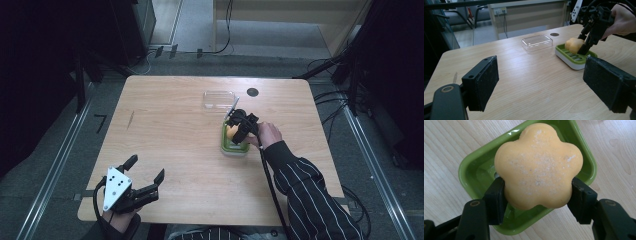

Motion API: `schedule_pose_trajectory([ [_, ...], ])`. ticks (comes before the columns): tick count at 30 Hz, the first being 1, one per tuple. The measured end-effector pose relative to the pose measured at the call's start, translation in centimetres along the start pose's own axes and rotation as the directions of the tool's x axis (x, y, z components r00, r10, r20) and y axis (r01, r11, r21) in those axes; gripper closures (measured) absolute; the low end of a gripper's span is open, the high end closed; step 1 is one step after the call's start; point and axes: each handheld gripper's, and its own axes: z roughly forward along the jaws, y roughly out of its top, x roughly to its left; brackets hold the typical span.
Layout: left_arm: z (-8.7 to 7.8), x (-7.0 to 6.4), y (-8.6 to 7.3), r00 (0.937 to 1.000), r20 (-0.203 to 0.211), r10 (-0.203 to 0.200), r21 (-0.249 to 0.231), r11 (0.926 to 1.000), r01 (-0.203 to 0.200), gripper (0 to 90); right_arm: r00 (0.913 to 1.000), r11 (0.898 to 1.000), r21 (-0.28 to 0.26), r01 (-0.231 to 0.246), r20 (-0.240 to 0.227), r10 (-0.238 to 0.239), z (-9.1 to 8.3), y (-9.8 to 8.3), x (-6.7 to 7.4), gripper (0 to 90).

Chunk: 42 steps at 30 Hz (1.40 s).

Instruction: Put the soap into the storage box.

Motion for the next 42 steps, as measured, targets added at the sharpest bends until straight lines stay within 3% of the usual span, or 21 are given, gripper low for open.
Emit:
schedule_pose_trajectory([
  [42, 0.0, 0.0, 0.0, 1.0000, 0.001, 0.000, 0.000, 1.0000, 0.000, 13.7, 0.9992, 0.999, 0.024, 0.041, -0.001, -0.041, 2.4, 0.0, 0.1, 39.1],
])
